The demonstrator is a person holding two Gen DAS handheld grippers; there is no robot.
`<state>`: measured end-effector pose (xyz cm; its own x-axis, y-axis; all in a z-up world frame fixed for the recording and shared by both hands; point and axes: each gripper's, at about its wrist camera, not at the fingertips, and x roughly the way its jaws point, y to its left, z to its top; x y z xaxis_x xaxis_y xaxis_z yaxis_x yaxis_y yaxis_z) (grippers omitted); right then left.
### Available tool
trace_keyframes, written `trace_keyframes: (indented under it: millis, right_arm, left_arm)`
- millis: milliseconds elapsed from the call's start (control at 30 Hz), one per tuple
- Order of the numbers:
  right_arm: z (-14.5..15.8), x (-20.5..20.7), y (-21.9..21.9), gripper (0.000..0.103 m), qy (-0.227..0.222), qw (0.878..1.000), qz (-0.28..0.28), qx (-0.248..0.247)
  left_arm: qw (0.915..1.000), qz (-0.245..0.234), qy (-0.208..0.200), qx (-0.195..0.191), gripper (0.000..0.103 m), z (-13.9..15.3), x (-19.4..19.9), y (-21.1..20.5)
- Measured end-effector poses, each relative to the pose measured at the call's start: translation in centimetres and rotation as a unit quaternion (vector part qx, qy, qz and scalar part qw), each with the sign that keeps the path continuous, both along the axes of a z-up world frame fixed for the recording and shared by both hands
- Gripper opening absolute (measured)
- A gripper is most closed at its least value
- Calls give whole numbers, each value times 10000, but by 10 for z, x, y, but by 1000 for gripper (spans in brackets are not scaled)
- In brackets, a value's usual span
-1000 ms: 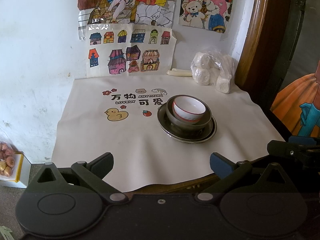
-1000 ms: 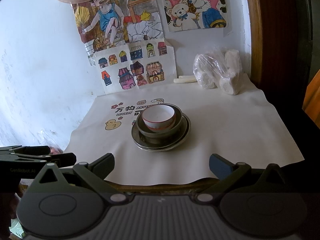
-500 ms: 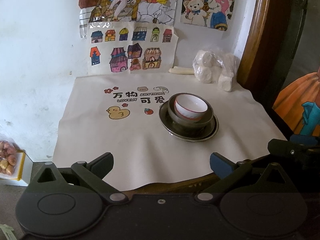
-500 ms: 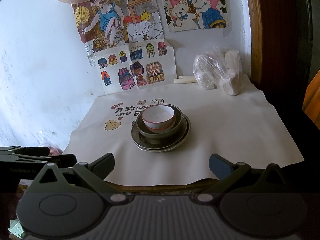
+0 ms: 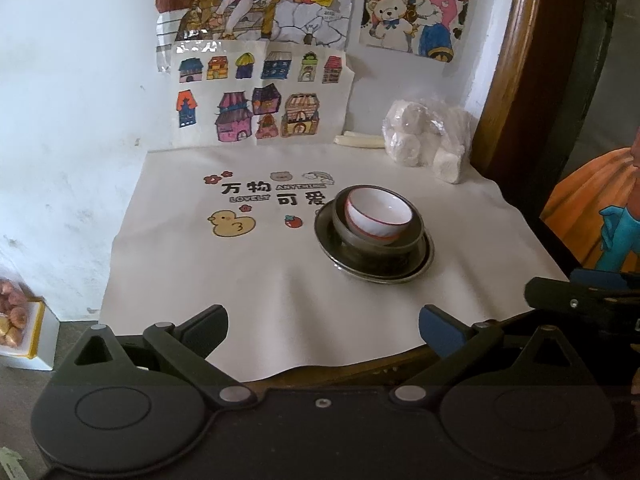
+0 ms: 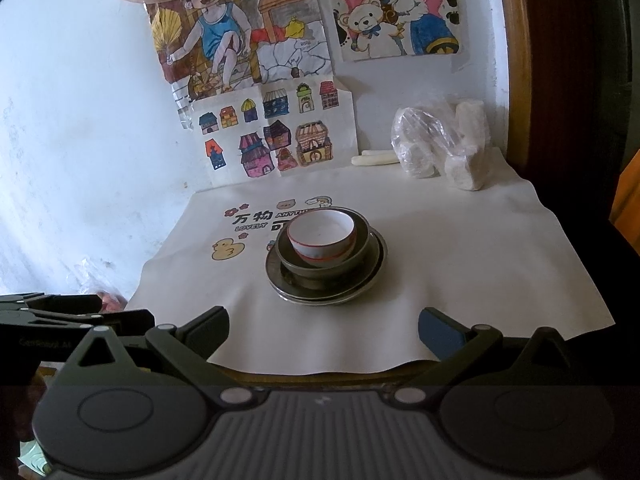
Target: Organize plates and bowls
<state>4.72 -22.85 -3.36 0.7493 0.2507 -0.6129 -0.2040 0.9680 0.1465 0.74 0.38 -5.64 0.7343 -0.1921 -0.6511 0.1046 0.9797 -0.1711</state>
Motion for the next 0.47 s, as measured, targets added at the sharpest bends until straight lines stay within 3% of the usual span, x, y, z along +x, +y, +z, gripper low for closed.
trace_keyframes:
  millis: [467]
  right_arm:
    - [-7, 10, -7, 103, 93, 9999, -73, 44]
  left_arm:
    - [9999, -28, 18, 105, 101, -1, 8, -10]
